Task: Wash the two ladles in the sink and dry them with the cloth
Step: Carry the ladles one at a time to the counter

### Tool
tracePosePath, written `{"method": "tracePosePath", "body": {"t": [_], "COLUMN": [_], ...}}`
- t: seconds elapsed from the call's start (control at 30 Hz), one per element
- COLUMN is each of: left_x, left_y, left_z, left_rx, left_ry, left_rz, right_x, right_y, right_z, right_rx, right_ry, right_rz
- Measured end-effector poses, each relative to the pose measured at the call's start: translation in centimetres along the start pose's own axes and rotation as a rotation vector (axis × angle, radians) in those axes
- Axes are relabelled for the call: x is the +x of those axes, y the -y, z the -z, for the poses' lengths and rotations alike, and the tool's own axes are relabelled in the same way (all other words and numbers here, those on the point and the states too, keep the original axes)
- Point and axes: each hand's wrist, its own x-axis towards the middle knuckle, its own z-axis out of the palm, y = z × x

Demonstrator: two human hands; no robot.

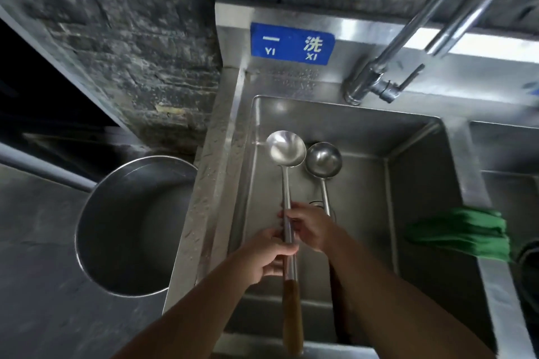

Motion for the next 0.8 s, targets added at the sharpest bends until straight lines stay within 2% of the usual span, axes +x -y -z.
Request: {"method": "tracePosePath", "body": {"t": [0.13, 0.3, 0.5, 0.67, 0.8], "left_x": [-4.2, -8.1, -12.7, -18.4, -23.1], "left_y": [-0.4, 1.2, 6.5, 14.8, 22.3], "left_z": [-2.5, -8.2, -17.6, -28.0, -35.6], "left_rx": [0.131, 0.242, 0.405, 0.578, 0.710], "left_ry": [0.119, 0.237, 0.376, 0.583, 0.776], "left_rz": [-0.084, -0.096, -0.157, -0.188, -0.124], "right_x": [-6.0, -15.0, -26.8, -39.7, -49.4], "right_y": [-0.5, -3.3, -9.6, -19.4, -28.9], "right_z": [1.0, 4.1, 9.8, 14.3, 17.5], "right_rx": [0.091, 0.226, 0.419, 0.531, 0.636], "right_ry": [-0.056, -0.076, -0.289, -0.452, -0.670], "right_rz": [0.118, 0.279, 0.527, 0.710, 0.807]}}
